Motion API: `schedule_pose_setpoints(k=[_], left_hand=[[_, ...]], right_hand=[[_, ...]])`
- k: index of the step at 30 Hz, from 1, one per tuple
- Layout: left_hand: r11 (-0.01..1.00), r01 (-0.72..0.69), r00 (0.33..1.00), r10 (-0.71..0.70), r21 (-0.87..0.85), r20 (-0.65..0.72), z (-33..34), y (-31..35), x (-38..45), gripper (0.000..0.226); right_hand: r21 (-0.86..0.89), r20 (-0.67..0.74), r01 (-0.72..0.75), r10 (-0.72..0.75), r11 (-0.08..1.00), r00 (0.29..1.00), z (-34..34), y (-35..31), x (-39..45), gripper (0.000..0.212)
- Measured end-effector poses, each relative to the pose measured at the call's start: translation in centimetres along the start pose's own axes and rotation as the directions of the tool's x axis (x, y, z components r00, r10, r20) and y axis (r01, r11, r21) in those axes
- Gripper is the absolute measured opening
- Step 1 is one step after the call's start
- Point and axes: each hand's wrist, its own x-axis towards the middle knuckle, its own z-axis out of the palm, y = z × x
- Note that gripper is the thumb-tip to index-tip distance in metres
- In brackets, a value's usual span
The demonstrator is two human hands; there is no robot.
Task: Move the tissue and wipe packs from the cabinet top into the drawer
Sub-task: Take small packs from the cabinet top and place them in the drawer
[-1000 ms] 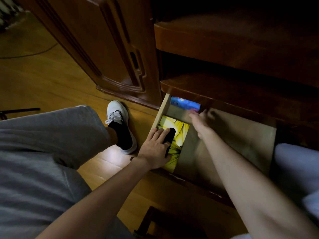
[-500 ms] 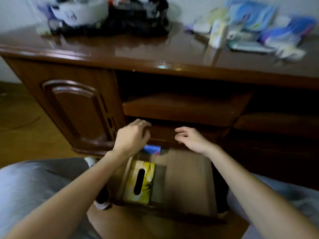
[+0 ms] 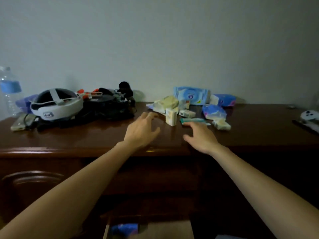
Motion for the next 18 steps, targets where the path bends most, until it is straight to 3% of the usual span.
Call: schedule_pose_setpoints(k=[3,8,10,13,18], left_hand=[[0.997,0.064,0.991,-0.058,-0.047,0.119,3.4,-0.1,4.0,0.078],[0.954,0.208,0.963,-0.161,-0.216,0.217,8.7,0.2,10.0,0.126],[0.969,0.161,0.970,-0.121,-0.187,0.210,11.2,0.2,12.2,0.122],[0.995,-0.017,0.994,0.027,-0.100,0.108,14.1,0.7,15.1,0.099],[0.986,-0.168,0.957,0.160,0.010,0.241,18.5,3.2,21.2,0.090]], right_hand=[[-0.095,0.118,-0.060,0.071,0.994,0.990,0.2,2.3,3.1,0.051],[-0.076,-0.115,-0.058,0.049,0.995,0.992,0.0,3.6,9.1,0.020],[-0.102,-0.187,-0.090,0.070,0.991,0.980,-0.1,4.8,12.3,0.025],[-0.104,-0.195,-0.182,0.159,0.978,0.968,-1.1,7.5,17.3,0.040],[-0.145,-0.221,-0.369,0.334,0.918,0.916,-3.1,14.7,25.8,0.046]])
